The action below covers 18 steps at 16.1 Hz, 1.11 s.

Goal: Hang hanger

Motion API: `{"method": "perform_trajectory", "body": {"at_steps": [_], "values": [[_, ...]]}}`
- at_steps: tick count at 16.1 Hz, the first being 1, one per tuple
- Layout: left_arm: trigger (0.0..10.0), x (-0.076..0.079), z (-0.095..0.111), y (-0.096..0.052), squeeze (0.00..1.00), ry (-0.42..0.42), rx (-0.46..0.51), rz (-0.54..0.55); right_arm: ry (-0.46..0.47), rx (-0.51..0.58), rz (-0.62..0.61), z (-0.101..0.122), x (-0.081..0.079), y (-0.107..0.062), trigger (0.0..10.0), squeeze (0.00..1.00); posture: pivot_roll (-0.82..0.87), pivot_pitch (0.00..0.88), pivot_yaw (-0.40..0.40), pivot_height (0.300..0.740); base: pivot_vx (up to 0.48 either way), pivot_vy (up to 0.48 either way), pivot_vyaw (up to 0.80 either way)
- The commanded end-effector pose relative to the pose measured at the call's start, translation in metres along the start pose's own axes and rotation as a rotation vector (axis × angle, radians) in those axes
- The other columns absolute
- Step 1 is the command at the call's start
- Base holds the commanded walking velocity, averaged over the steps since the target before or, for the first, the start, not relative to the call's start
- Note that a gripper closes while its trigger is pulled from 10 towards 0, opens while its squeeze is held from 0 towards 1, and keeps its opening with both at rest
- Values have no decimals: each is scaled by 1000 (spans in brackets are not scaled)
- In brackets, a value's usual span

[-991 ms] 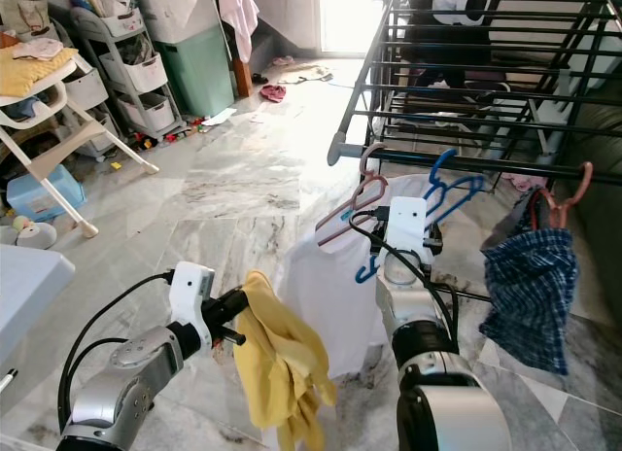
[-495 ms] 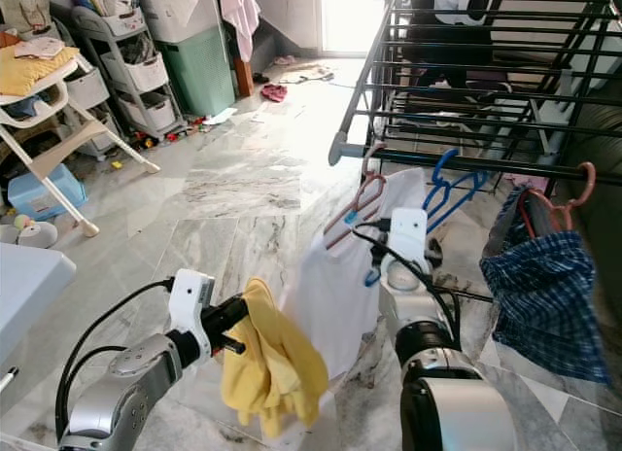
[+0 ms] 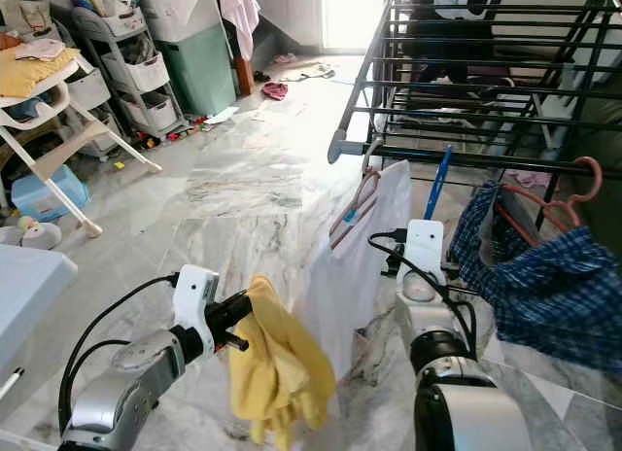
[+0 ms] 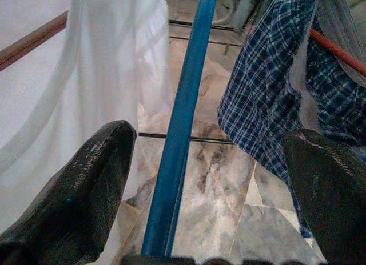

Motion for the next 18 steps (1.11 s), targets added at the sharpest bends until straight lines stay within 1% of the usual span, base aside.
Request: {"method": "perform_trajectory", "body": {"at_steps": [1, 3, 4, 6, 7, 9, 11, 13, 14, 15, 18], "values": [[10000, -1, 7, 0, 0, 20, 10, -8, -9, 30, 30, 13, -5, 2, 10000, 0, -55, 0, 105, 740, 0, 0, 0], [10000, -1, 7, 1, 0, 22, 11, -13, -18, 46, 43, 25, -2, 6, 10000, 0, -54, 0, 101, 740, 0, 0, 0], [10000, -1, 8, 2, 0, 21, 13, -10, -39, 68, 46, 35, 0, 8, 10000, 0, -54, 0, 98, 740, 0, 0, 0], [10000, -1, 9, 1, 0, 19, 20, -3, -53, 88, 35, 43, 3, 9, 10000, 0, -50, 0, 91, 740, 0, 0, 0], [10000, 0, 11, 1, 0, 15, 32, -1, -64, 103, 5, 44, 5, 9, 10000, 0, -42, 0, 83, 740, 0, 0, 0], [10000, 2, 21, 0, 0, -4, 83, 1, -65, 140, -28, 46, 7, 7, 10000, 0, -36, 0, 75, 740, 0, 0, 0], [10000, 3, 30, -1, 0, -12, 134, 7, -77, 201, -31, 51, 4, 4, 10000, 0, -35, 0, 73, 740, 0, 0, 0], [10000, -1, 33, -5, 0, -25, 164, 42, -116, 315, -21, 54, 0, -6, 10000, 0, -42, 0, 72, 740, 0, 0, 0], [10000, -4, 34, -9, 0, -20, 181, 62, -113, 335, -22, 51, 3, -10, 10000, 0, -48, 0, 75, 740, 0, 0, 0], [10000, -6, 37, -16, 0, -32, 208, 85, -93, 364, -13, 48, 5, -18, 10000, 0, -57, 0, 80, 740, 0, 0, 0], [10000, -12, 39, -32, 0, -17, 251, 163, -99, 438, 19, 41, 15, -44, 10000, 0, -76, 0, 92, 740, 0, 0, 0]]}}
Point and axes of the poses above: a point about 5 cm out from each wrist's last joint towards the gripper, its own y axis pointing out of the wrist towards the gripper, its own z axis along the axis of the wrist's last joint, x = y × z, the point moved 3 cm from there along y, pointing out of the wrist towards the gripper, and after that the axes turned 5 degrees about y, right-handed, at the moved point
